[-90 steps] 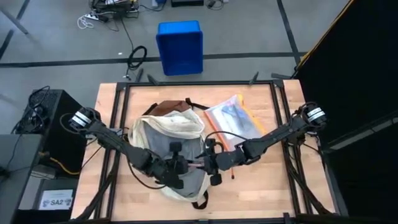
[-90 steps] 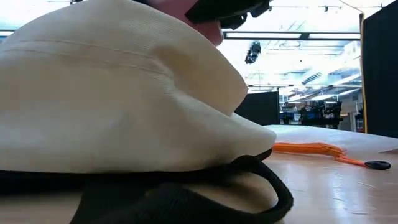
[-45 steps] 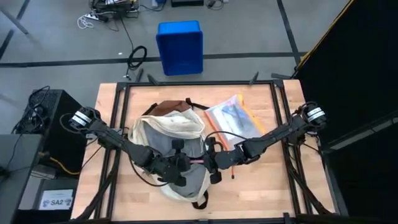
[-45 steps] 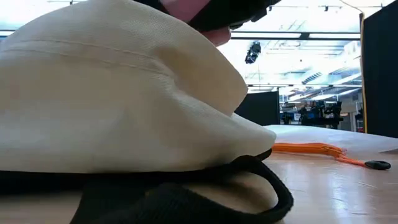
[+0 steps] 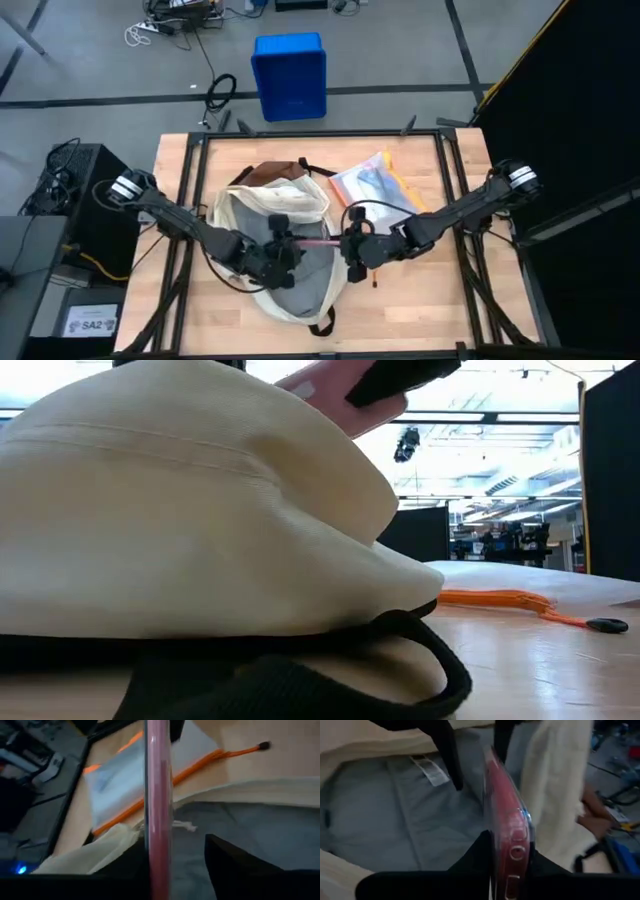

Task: Unpack backpack
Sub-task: Remove the pink cellphone from the white backpack

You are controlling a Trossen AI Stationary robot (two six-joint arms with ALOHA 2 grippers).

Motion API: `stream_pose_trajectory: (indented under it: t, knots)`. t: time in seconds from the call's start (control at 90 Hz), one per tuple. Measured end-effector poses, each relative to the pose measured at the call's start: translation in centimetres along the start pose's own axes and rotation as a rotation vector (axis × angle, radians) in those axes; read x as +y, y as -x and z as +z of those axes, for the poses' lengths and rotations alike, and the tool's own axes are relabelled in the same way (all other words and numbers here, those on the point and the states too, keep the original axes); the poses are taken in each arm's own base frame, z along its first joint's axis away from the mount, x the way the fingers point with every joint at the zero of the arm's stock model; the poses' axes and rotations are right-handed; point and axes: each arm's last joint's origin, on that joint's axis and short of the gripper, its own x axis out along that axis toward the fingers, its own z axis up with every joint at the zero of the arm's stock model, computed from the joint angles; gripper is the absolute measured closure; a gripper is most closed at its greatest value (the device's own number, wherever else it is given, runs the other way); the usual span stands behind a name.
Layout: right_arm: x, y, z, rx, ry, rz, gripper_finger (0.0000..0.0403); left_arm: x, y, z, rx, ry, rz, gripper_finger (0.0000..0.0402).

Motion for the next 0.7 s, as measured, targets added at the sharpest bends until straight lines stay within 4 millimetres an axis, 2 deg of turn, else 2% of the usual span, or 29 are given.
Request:
stream_pose_trajectory:
  t: [0.222,0.333,0.489,0.7]
  knots:
    - [-1.7,0.7,-0.9,0.106,-0.004,-0.027,0.0397,0.1,0.0,-0.8,0.060,-0.012,0.015,0.0248]
    - [-3.1,0.2,-1.8,0.188,0.003,-0.127,0.0399,-0.4,0.3,-1.6,0.126,-0.057,-0.062,0.0248]
    - [-3.7,0.2,-3.5,0.337,-0.024,-0.117,0.0399,0.1,0.5,-2.3,0.180,-0.032,0.004,0.0248]
    - [-6.6,0.8,-6.5,0.592,-0.049,-0.389,0.0399,-0.2,0.7,-2.4,0.177,0.015,-0.006,0.0248]
